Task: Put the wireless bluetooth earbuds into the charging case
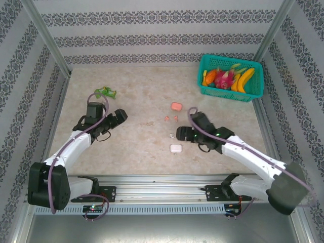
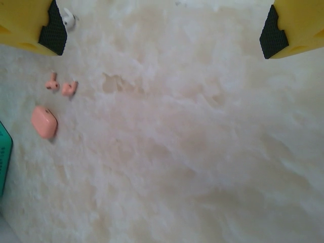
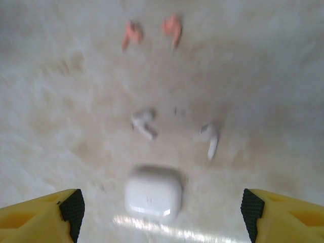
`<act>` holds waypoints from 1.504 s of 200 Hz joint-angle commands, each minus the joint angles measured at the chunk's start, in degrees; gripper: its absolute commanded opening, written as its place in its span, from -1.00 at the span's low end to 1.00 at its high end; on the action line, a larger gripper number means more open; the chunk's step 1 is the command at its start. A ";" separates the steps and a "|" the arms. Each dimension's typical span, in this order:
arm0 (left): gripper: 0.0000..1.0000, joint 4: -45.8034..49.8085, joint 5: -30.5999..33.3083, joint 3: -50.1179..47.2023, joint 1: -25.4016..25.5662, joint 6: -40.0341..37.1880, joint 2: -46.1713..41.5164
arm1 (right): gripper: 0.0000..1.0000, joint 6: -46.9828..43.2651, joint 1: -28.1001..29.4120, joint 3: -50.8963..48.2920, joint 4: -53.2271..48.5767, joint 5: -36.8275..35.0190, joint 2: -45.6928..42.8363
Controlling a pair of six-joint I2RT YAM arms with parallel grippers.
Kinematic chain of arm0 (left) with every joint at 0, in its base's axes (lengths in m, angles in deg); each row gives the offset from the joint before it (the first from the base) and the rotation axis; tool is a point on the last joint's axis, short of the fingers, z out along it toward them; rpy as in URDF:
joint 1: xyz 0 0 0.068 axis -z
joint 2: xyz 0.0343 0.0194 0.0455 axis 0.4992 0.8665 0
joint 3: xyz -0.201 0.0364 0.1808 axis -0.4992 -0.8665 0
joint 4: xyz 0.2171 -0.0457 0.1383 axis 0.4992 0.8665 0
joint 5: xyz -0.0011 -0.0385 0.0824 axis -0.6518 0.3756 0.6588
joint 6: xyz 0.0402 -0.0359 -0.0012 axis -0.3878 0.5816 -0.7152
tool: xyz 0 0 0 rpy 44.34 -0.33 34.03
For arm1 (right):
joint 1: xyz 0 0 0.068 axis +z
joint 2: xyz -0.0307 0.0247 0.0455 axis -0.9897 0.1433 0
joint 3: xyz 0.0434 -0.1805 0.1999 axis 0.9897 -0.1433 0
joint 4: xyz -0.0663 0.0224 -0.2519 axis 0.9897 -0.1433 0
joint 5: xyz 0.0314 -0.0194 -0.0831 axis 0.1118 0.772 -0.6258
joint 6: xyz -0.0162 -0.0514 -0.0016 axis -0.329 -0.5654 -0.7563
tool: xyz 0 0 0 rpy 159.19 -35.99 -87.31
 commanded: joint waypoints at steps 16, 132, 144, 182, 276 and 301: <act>1.00 5.48 3.79 2.48 6.00 6.58 -0.39 | 0.66 8.13 7.49 6.04 -9.03 -11.84 10.56; 1.00 6.93 11.59 5.83 15.77 7.79 4.20 | 0.61 14.15 11.88 14.23 -7.71 -11.40 30.02; 1.00 6.53 12.94 5.34 16.05 8.01 3.21 | 0.60 14.64 12.01 14.25 -7.38 -11.33 30.78; 1.00 3.08 15.92 2.68 16.46 5.63 -0.48 | 0.57 15.59 12.15 13.04 -5.34 -10.40 32.28; 0.99 3.19 16.67 2.35 16.51 6.28 -0.52 | 0.50 17.38 12.18 10.99 -2.14 -8.35 33.29; 1.00 4.06 16.08 2.79 16.52 6.49 -0.38 | 0.49 17.66 12.23 9.61 -1.73 -8.17 31.96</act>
